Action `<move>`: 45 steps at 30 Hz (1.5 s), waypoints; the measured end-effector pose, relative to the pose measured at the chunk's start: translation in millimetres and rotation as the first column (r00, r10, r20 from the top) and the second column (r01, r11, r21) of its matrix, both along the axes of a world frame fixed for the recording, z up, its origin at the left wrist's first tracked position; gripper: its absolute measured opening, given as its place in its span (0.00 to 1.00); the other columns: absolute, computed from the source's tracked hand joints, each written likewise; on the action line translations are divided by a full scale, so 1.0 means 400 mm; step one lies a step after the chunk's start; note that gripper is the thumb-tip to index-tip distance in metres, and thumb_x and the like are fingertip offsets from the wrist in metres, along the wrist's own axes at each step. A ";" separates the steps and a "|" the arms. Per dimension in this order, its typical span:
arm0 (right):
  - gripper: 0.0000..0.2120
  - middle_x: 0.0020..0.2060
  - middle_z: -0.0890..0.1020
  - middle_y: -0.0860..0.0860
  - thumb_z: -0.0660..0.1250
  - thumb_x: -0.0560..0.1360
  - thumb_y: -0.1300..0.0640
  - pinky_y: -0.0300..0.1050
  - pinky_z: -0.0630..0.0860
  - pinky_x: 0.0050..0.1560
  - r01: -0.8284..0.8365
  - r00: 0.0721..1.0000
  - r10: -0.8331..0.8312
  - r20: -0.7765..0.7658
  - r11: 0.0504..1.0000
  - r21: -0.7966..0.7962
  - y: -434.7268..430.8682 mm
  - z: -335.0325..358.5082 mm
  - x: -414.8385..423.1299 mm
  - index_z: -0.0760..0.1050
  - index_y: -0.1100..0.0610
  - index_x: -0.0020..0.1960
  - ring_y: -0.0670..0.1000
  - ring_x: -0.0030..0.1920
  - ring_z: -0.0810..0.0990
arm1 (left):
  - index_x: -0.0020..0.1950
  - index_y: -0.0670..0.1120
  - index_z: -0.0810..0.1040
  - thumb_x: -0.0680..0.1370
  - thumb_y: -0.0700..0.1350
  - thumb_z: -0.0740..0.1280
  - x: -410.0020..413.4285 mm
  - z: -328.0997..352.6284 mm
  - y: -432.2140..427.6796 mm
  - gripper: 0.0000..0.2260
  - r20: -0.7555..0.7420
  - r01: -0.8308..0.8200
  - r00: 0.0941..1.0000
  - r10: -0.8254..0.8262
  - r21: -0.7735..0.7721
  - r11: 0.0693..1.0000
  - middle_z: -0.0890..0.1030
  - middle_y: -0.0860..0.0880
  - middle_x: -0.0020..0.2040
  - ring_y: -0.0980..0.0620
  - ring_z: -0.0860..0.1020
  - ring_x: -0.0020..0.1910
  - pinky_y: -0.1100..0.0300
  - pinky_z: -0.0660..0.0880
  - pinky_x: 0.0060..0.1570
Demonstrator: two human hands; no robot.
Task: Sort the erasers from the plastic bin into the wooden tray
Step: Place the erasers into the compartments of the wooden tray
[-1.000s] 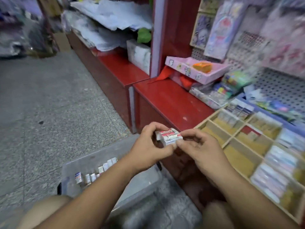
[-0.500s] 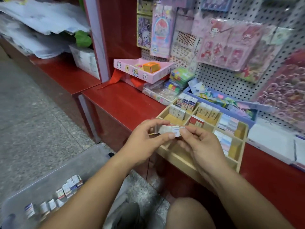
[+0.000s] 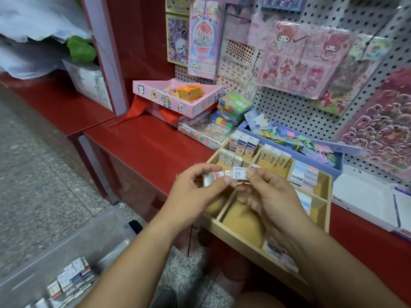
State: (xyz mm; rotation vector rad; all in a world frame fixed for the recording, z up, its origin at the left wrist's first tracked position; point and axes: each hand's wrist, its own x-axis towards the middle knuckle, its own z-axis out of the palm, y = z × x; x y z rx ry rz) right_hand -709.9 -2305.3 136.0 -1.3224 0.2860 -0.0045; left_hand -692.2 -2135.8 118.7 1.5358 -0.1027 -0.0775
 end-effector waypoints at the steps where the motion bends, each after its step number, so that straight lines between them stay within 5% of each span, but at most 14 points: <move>1: 0.08 0.41 0.85 0.55 0.67 0.80 0.57 0.40 0.79 0.36 0.037 0.999 -0.037 0.004 0.999 0.007 -0.006 0.001 0.012 0.79 0.62 0.53 0.47 0.37 0.81 | 0.53 0.47 0.85 0.72 0.46 0.79 0.007 -0.001 0.000 0.11 -0.013 -0.019 1.000 0.019 -0.004 1.000 0.86 0.44 0.49 0.56 0.80 0.42 0.60 0.77 0.48; 3: 0.08 0.37 0.83 0.55 0.69 0.80 0.58 0.39 0.79 0.36 0.096 0.995 -0.096 0.006 0.995 -0.022 -0.023 0.002 0.039 0.79 0.62 0.53 0.46 0.34 0.80 | 0.52 0.48 0.85 0.72 0.46 0.79 0.023 -0.010 0.002 0.10 -0.029 -0.058 0.998 0.059 0.005 0.998 0.86 0.45 0.48 0.55 0.80 0.42 0.58 0.78 0.48; 6: 0.04 0.37 0.84 0.56 0.71 0.79 0.59 0.45 0.78 0.40 0.122 0.992 -0.119 0.029 0.933 -0.338 -0.057 -0.004 0.089 0.80 0.58 0.52 0.50 0.35 0.81 | 0.50 0.49 0.85 0.69 0.52 0.79 0.043 -0.022 0.006 0.13 -0.060 -0.123 0.991 0.123 0.003 0.992 0.86 0.47 0.46 0.54 0.80 0.42 0.48 0.80 0.53; 11: 0.03 0.42 0.83 0.46 0.71 0.79 0.54 0.45 0.77 0.45 0.089 0.996 -0.025 0.088 0.507 -0.858 -0.086 0.000 0.174 0.80 0.51 0.52 0.49 0.42 0.82 | 0.49 0.49 0.85 0.72 0.51 0.78 0.057 -0.023 0.005 0.10 -0.061 -0.188 0.980 0.188 -0.001 0.982 0.85 0.50 0.43 0.55 0.79 0.39 0.46 0.80 0.52; 14: 0.03 0.40 0.81 0.45 0.70 0.79 0.53 0.45 0.74 0.43 0.014 0.996 0.077 0.038 0.298 -0.954 -0.091 0.012 0.208 0.78 0.50 0.51 0.47 0.40 0.80 | 0.49 0.51 0.84 0.72 0.51 0.78 0.062 -0.026 0.005 0.08 -0.062 -0.221 0.973 0.221 0.009 0.975 0.85 0.49 0.45 0.50 0.82 0.42 0.43 0.82 0.52; 18: 0.02 0.42 0.81 0.46 0.71 0.78 0.53 0.45 0.73 0.41 -0.083 0.988 0.143 -0.058 0.173 -0.981 -0.088 0.013 0.234 0.78 0.49 0.49 0.49 0.42 0.79 | 0.48 0.52 0.84 0.72 0.52 0.78 0.067 -0.023 0.001 0.08 -0.068 -0.221 0.973 0.222 0.020 0.975 0.85 0.50 0.44 0.51 0.81 0.42 0.41 0.81 0.51; 26: 0.02 0.42 0.81 0.45 0.72 0.77 0.52 0.43 0.72 0.40 -0.058 0.975 0.220 -0.014 0.198 -0.978 -0.045 -0.008 0.238 0.80 0.49 0.49 0.47 0.43 0.78 | 0.48 0.52 0.84 0.73 0.51 0.78 0.077 -0.026 0.014 0.07 -0.048 -0.262 0.964 0.263 0.036 0.964 0.85 0.53 0.44 0.57 0.80 0.41 0.57 0.78 0.45; 30: 0.04 0.47 0.77 0.48 0.72 0.77 0.51 0.46 0.72 0.45 0.014 0.968 0.248 0.045 0.125 -0.992 0.004 -0.030 0.268 0.80 0.50 0.51 0.51 0.48 0.76 | 0.48 0.53 0.84 0.69 0.54 0.78 0.085 -0.030 0.029 0.11 -0.060 -0.303 0.951 0.303 0.021 0.953 0.85 0.52 0.44 0.55 0.80 0.42 0.52 0.79 0.48; 41: 0.14 0.56 0.80 0.52 0.71 0.77 0.48 0.47 0.69 0.43 0.056 0.979 0.201 0.042 -0.066 -0.996 0.044 -0.061 0.330 0.74 0.51 0.59 0.57 0.56 0.79 | 0.50 0.50 0.84 0.73 0.49 0.78 0.089 -0.028 0.044 0.08 -0.067 -0.314 0.947 0.314 0.012 0.949 0.84 0.52 0.45 0.59 0.78 0.39 0.63 0.76 0.44; 45: 0.16 0.50 0.80 0.48 0.72 0.76 0.45 0.47 0.69 0.42 0.041 0.979 0.202 0.039 -0.005 -0.999 0.037 -0.045 0.322 0.75 0.50 0.59 0.54 0.53 0.79 | 0.50 0.50 0.84 0.73 0.48 0.78 0.089 -0.025 0.041 0.08 -0.052 -0.312 0.949 0.312 0.009 0.950 0.83 0.54 0.42 0.62 0.77 0.37 0.67 0.74 0.41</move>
